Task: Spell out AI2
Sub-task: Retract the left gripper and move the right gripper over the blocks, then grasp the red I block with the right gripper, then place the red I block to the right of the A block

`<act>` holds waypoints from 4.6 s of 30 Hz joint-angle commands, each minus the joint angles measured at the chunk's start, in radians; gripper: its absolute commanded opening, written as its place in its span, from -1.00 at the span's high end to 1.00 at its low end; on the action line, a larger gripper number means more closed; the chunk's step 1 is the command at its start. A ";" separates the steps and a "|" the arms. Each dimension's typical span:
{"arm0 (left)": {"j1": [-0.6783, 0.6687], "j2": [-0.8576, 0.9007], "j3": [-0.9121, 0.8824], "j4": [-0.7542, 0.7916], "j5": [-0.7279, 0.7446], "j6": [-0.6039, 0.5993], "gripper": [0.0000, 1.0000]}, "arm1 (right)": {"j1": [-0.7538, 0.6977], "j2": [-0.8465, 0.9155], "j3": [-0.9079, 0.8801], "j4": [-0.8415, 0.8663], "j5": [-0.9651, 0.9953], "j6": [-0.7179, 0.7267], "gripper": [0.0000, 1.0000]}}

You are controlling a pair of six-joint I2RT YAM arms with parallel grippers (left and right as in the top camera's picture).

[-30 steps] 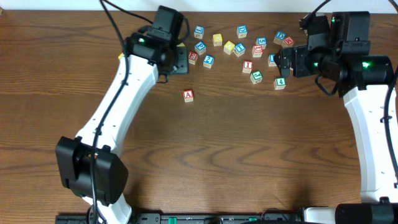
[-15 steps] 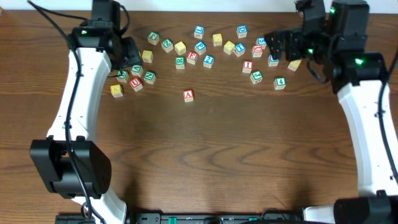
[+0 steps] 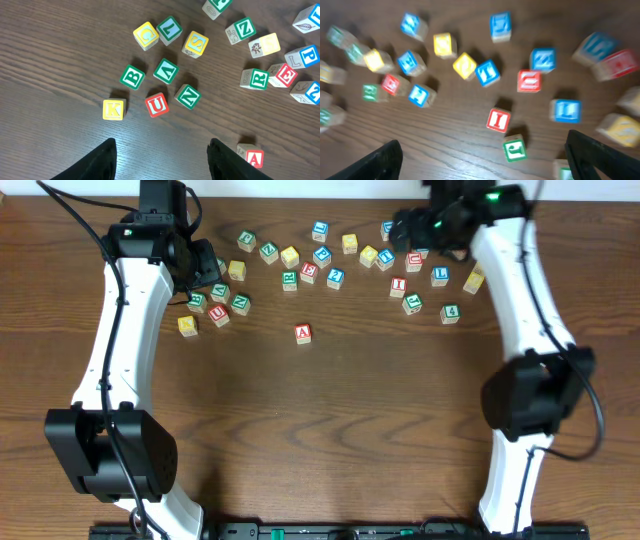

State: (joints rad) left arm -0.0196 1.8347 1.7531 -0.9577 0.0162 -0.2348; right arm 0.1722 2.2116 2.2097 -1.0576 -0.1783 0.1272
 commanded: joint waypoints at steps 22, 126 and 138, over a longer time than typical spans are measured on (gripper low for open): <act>0.005 -0.024 -0.002 -0.003 -0.009 0.013 -0.16 | 0.056 0.299 0.019 0.018 0.164 0.232 -0.08; 0.005 -0.024 -0.002 -0.006 -0.009 0.013 -0.15 | 0.395 0.209 -0.096 -0.010 0.284 0.405 0.28; 0.005 -0.024 -0.002 -0.006 -0.010 0.009 -0.15 | 0.401 0.131 -0.019 -0.035 0.222 0.190 0.11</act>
State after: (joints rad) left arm -0.0196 1.8343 1.7527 -0.9619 0.0166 -0.2348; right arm 0.5629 2.4012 2.1586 -1.0981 0.0952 0.4286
